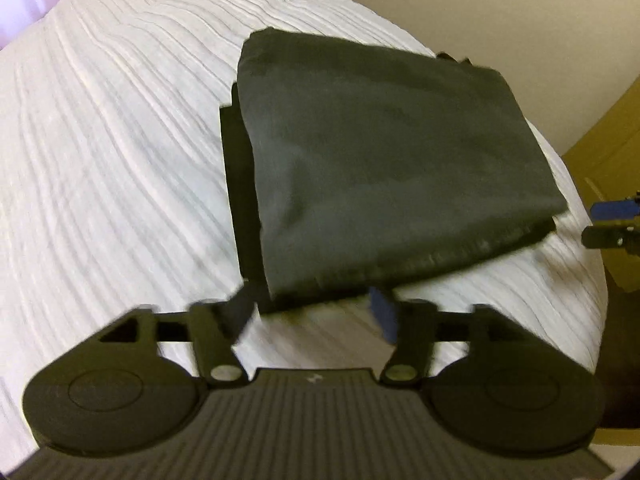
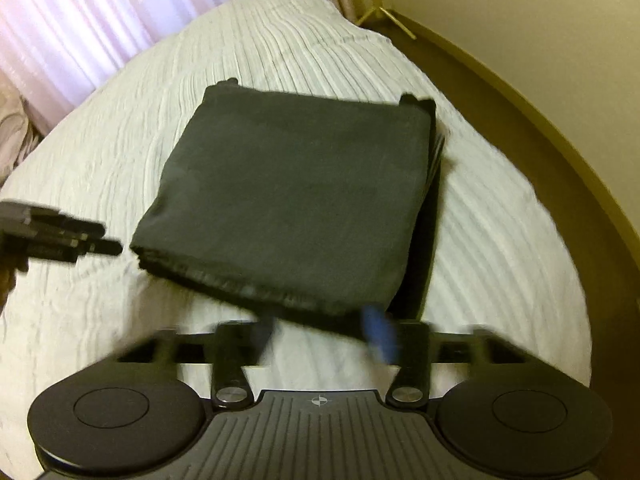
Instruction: Fold clothes
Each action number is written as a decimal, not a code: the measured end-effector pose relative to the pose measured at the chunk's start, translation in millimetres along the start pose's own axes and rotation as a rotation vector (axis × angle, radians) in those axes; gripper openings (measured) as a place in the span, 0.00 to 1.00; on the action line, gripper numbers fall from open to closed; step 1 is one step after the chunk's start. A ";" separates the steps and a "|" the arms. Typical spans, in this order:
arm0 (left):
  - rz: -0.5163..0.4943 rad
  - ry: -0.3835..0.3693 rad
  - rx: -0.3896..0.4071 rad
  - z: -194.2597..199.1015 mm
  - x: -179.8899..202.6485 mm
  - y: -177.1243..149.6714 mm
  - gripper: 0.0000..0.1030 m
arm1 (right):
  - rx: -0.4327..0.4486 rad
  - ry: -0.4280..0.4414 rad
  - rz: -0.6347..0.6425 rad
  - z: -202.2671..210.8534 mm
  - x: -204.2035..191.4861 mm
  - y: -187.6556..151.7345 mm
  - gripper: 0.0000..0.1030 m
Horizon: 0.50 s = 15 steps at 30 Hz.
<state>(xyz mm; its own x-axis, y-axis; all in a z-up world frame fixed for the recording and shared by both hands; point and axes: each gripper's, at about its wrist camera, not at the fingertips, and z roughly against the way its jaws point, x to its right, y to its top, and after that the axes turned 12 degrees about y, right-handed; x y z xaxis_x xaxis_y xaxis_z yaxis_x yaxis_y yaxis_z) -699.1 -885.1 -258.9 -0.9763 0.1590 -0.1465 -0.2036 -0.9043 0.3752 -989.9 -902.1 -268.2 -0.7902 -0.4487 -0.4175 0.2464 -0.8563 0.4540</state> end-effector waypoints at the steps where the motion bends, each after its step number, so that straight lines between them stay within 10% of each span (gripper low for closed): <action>1: -0.003 0.010 0.002 8.0 4.8 -8.8 0.83 | 0.002 -0.008 -0.012 2.6 -6.2 -5.4 0.73; 4: 0.003 0.025 0.001 27.5 13.6 -29.2 0.92 | 0.008 -0.033 -0.047 10.4 -24.6 -21.7 0.73; 7: 0.041 0.003 0.021 52.0 15.8 -50.4 0.99 | 0.043 -0.077 -0.076 24.7 -43.3 -37.7 1.00; 15: 0.112 -0.027 0.137 119.0 6.7 -110.4 0.99 | 0.199 -0.181 -0.172 78.0 -107.8 -87.4 1.00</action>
<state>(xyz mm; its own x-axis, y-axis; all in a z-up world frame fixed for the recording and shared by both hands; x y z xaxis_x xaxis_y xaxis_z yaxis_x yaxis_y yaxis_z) -691.8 -737.1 -192.4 -0.9947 0.0723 -0.0728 -0.0994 -0.8547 0.5095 -970.1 -759.0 -201.5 -0.9020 -0.2338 -0.3629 -0.0001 -0.8406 0.5417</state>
